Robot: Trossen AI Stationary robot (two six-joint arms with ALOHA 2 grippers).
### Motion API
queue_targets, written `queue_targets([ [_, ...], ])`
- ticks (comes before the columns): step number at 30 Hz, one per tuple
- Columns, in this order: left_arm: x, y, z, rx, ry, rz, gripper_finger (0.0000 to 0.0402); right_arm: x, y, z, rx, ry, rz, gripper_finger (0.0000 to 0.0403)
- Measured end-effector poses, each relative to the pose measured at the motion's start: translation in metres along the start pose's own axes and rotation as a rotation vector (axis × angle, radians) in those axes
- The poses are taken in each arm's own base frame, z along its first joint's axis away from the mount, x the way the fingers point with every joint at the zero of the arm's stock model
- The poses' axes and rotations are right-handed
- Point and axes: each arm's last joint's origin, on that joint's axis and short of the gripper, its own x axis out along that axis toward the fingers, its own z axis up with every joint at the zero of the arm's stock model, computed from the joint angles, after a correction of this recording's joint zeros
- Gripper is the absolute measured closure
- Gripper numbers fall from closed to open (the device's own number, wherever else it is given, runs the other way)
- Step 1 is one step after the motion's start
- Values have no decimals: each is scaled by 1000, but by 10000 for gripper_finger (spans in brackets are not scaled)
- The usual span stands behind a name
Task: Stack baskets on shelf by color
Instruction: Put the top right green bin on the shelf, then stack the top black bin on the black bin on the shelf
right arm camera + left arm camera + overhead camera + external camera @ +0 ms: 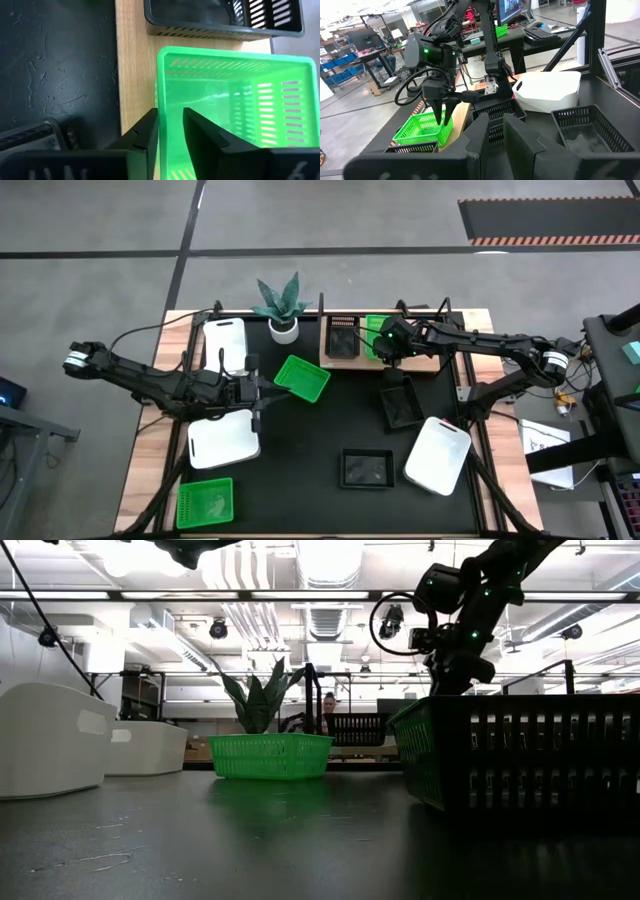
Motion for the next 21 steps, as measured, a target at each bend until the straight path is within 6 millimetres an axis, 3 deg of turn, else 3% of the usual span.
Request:
queue_targets([
  [10, 0, 0, 0, -1, 0, 0, 360, -6, 0, -1, 46, 35, 15, 265],
  [17, 0, 0, 0, -1, 0, 0, 360, -40, -4, 18, 220, 84, 44, 255],
  [21, 0, 0, 0, -17, 0, 0, 360, -61, 8, 34, 289, 83, 74, 255],
])
